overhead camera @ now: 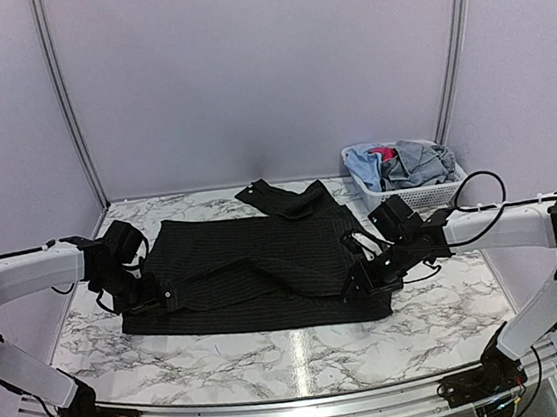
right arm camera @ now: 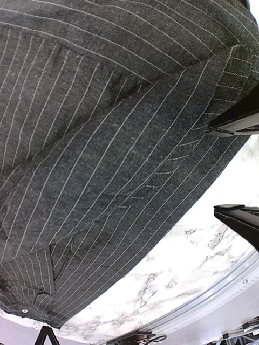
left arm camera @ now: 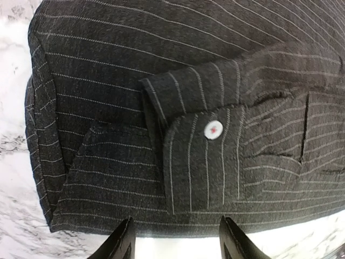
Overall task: Fold and stack the mixed laundry pile
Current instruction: Smooth out the 1/3-folded shirt at the center of the board.
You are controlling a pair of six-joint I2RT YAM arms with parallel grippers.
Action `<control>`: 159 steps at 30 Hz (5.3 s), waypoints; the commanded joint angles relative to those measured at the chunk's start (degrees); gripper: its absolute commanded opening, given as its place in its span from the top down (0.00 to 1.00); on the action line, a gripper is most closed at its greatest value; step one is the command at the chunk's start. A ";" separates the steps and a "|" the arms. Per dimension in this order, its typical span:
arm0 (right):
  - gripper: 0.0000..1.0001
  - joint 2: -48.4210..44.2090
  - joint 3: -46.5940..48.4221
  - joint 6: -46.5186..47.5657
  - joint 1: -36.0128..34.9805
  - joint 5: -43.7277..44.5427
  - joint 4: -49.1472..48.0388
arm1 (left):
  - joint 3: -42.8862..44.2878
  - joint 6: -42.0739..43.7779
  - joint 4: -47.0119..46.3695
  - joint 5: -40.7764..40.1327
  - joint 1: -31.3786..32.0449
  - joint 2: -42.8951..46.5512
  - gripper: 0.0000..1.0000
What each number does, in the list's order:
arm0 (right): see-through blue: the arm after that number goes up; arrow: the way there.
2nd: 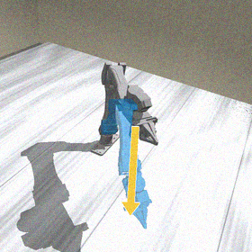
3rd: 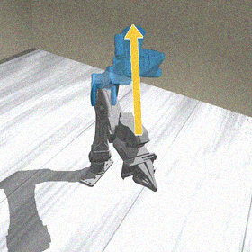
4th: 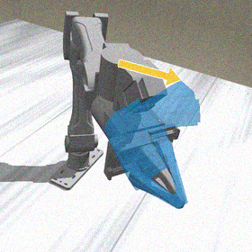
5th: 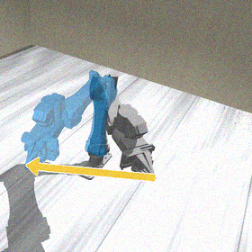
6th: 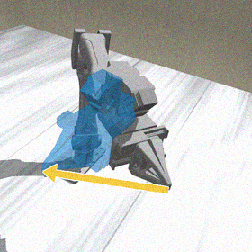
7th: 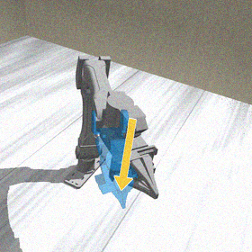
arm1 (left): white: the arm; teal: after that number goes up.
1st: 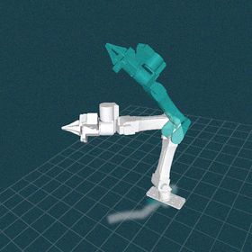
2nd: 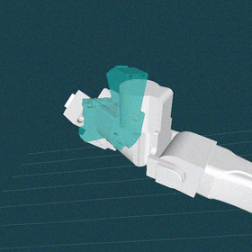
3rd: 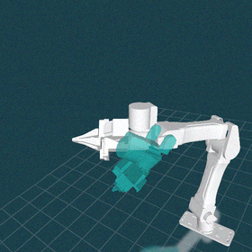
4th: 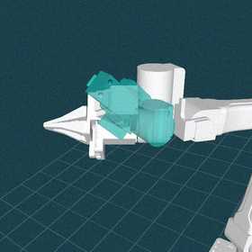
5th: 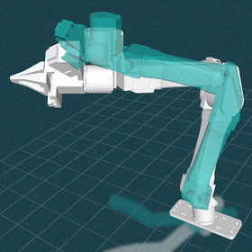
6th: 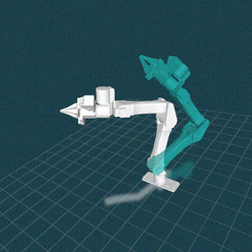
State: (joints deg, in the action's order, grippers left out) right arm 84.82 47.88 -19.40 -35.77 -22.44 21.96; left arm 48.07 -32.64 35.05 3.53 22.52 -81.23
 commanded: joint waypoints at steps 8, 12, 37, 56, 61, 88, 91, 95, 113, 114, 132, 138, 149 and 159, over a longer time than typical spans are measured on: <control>0.61 0.70 -3.94 -0.09 0.65 2.42 -0.06 | -4.18 -5.49 -12.50 6.91 -2.40 -3.03 0.51; 0.61 1.31 -5.34 -0.41 0.89 2.33 -1.16 | -4.65 -6.01 -14.29 8.16 -2.42 -4.87 0.59; 0.61 4.73 -8.72 -0.91 1.90 3.32 -4.11 | -1.08 -3.49 -9.88 5.49 -2.40 -4.12 0.87; 0.62 4.22 -10.65 -0.08 1.92 4.68 -3.28 | 5.21 1.80 10.23 4.11 -9.23 4.98 1.00; 0.61 4.31 -10.76 0.52 1.93 4.75 -2.94 | 4.89 3.80 10.31 5.40 -10.84 2.70 1.00; 0.62 6.99 -9.57 -0.06 2.02 6.17 -2.53 | 17.02 -16.02 -11.71 46.00 -11.08 3.25 1.00; 0.61 7.32 -9.76 -0.11 1.97 6.26 -2.53 | 17.15 -22.30 -17.84 47.42 -10.60 3.67 1.00; 0.61 7.68 -9.53 -0.15 2.01 6.18 -2.54 | 17.38 -30.40 -27.51 49.25 -10.22 4.81 1.00; 0.61 7.15 -8.81 1.96 2.19 5.57 0.05 | 13.91 -4.87 -0.20 34.92 -12.50 1.84 1.00; 0.61 6.59 -8.93 2.21 2.24 5.61 0.57 | 13.81 -2.31 2.49 32.09 -12.50 1.12 1.00; 0.45 -4.92 -5.71 -1.01 6.36 1.79 12.03 | 8.34 8.96 12.07 0.60 -12.50 -5.57 0.64; 0.44 -5.77 2.19 -0.46 6.24 -1.76 11.13 | 15.46 12.03 11.50 -1.35 -10.49 -2.21 0.38; 0.54 10.05 13.65 -1.45 1.77 -5.13 2.16 | 12.90 11.08 0.59 12.32 -0.87 -9.69 0.47; 0.61 18.31 4.51 0.85 6.60 -0.39 -0.42 | 4.79 6.71 -0.67 0.36 -3.14 -16.27 0.47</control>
State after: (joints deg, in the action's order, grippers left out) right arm 102.19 56.45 -20.08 -32.10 -27.27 21.08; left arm 56.16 -24.38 34.35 9.72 20.34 -96.42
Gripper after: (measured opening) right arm 0.394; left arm 0.531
